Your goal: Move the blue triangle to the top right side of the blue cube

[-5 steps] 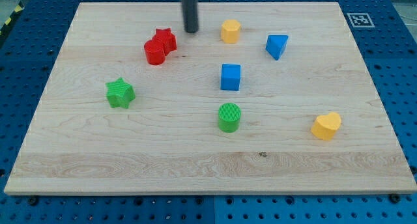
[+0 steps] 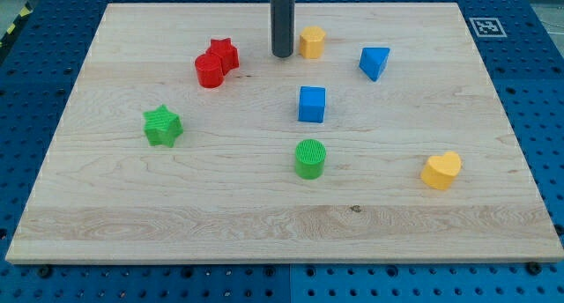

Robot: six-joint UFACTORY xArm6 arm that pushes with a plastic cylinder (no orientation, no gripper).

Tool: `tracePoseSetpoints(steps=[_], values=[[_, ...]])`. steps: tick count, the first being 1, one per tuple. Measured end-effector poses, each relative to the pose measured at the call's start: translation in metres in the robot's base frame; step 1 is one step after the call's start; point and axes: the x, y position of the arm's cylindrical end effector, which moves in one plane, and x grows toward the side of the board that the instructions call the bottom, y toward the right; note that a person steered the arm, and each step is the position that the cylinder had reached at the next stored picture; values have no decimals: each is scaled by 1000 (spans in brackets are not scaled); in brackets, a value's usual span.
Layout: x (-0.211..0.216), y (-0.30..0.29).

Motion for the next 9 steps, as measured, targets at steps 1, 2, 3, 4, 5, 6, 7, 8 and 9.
tracePoseSetpoints(steps=[1, 2, 3, 4, 5, 6, 7, 8, 9], values=[[0, 0], [15, 4], [20, 7], [27, 8], [45, 11], [64, 11], [76, 11], [80, 11], [91, 16]])
